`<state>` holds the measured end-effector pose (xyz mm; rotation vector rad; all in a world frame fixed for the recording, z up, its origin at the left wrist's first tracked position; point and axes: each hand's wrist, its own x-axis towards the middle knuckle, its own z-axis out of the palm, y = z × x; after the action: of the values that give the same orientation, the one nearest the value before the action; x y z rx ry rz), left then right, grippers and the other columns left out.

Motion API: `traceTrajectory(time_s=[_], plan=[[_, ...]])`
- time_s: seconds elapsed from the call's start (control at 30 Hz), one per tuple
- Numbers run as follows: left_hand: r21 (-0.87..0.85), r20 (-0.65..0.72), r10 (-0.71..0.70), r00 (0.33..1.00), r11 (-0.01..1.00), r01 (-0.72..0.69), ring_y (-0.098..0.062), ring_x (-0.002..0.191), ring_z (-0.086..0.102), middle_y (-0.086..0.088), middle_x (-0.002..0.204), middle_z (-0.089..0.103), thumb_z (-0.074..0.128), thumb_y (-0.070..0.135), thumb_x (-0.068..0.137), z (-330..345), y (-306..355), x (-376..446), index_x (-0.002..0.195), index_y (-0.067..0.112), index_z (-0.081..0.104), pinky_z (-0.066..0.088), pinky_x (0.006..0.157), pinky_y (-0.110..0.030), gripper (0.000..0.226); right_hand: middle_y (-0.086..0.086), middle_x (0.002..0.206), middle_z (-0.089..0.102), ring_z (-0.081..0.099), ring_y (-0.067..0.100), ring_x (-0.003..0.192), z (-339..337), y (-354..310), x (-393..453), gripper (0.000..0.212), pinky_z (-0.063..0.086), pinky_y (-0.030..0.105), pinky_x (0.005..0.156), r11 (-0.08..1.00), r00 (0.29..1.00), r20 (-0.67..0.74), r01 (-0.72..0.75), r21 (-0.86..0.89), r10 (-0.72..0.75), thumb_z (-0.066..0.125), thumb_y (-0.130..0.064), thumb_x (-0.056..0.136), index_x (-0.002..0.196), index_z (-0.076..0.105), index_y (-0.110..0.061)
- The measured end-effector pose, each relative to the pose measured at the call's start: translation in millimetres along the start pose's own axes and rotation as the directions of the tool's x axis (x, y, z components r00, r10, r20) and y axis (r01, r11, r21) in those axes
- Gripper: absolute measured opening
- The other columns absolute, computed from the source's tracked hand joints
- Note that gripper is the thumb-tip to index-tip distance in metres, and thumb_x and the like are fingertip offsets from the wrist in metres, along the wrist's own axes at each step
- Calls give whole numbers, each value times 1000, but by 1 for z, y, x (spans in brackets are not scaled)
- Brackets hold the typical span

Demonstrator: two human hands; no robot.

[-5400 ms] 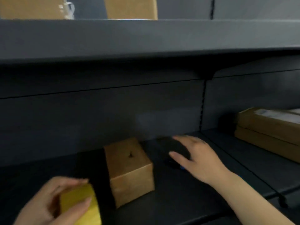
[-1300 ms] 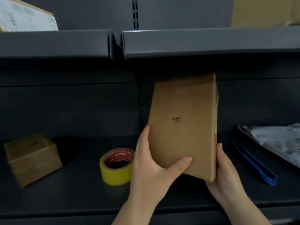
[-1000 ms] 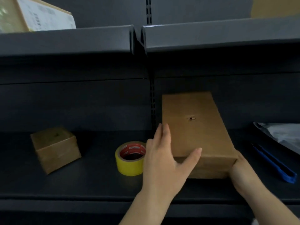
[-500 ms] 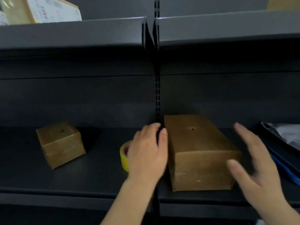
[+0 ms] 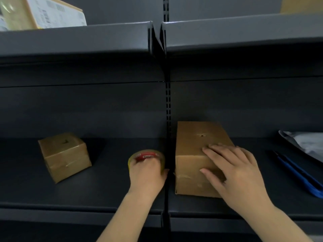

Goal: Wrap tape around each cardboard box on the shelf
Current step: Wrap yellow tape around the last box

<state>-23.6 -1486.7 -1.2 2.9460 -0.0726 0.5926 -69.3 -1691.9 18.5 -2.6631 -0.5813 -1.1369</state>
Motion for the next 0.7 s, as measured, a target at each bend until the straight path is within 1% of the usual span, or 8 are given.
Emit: traceTrajectory(time_s=[0.13, 0.27, 0.33, 0.37, 0.4, 0.47, 0.6, 0.7], plan=[[-61, -92, 7, 996, 998, -12, -19, 75, 63, 1, 84, 68, 49, 49, 87, -7, -7, -7, 94, 21, 61, 40, 66, -29, 31, -2, 112, 66, 60, 20, 106, -7, -5, 1, 47, 39, 48, 96, 999, 999, 35, -37, 13, 36, 47, -47, 81, 114, 65, -19], [-250, -268, 14, 963, 965, -84, -25, 73, 64, -3, 83, 71, 59, 40, 84, -34, -13, -21, 100, 16, 65, 47, 72, -34, 30, -25, 114, 52, 47, -1, 109, -20, -4, 12, 44, 26, 37, 105, 953, 991, -14, -124, 277, 133, 50, -55, 80, 117, 58, -31], [-288, -357, 67, 932, 941, -178, -23, 58, 59, 3, 63, 62, 60, 40, 81, -54, -12, -30, 84, 21, 63, 45, 59, -34, 20, -32, 115, 51, 46, -9, 110, -31, -5, 26, 39, 30, 22, 101, 814, 967, 38, -234, 532, 253, 57, -60, 79, 113, 53, -42], [-306, -380, 79, 922, 930, -206, -16, 53, 54, 8, 56, 51, 55, 44, 82, -64, -10, -35, 75, 26, 56, 41, 54, -31, 19, -28, 113, 56, 50, -10, 108, -34, -5, 34, 41, 34, 15, 95, 708, 953, 78, -270, 653, 292, 58, -61, 76, 111, 54, -42], [-328, -400, 88, 912, 916, -232, -8, 51, 48, 13, 53, 43, 50, 48, 82, -74, -7, -39, 71, 29, 48, 38, 53, -28, 22, -23, 110, 61, 53, -9, 106, -38, -6, 43, 44, 39, 11, 88, 605, 946, 120, -286, 743, 300, 58, -61, 73, 111, 56, -40], [-381, -435, 102, 895, 880, -285, -6, 55, 47, 17, 54, 42, 44, 53, 82, -90, -2, -48, 67, 35, 41, 41, 53, -27, 23, -15, 109, 64, 58, -6, 101, -43, -9, 60, 45, 44, 10, 80, 471, 949, 207, -298, 830, 236, 60, -57, 75, 113, 57, -33], [-408, -501, 155, 852, 825, -390, -8, 70, 50, 16, 58, 50, 46, 50, 82, -111, 13, -57, 69, 29, 51, 48, 56, -29, 26, -10, 110, 65, 61, -2, 99, -47, -25, 87, 45, 46, 8, 78, 390, 956, 285, -290, 874, 73, 62, -39, 70, 113, 60, -24], [-464, -484, 153, 861, 790, -401, -7, 72, 55, 18, 62, 54, 43, 55, 81, -117, 23, -56, 74, 29, 55, 50, 61, -28, 30, -5, 89, 72, 67, 5, 85, -50, -32, 94, 28, 49, 14, 70, 312, 966, 251, -256, 915, 57, 74, -34, 70, 92, 71, -18]])
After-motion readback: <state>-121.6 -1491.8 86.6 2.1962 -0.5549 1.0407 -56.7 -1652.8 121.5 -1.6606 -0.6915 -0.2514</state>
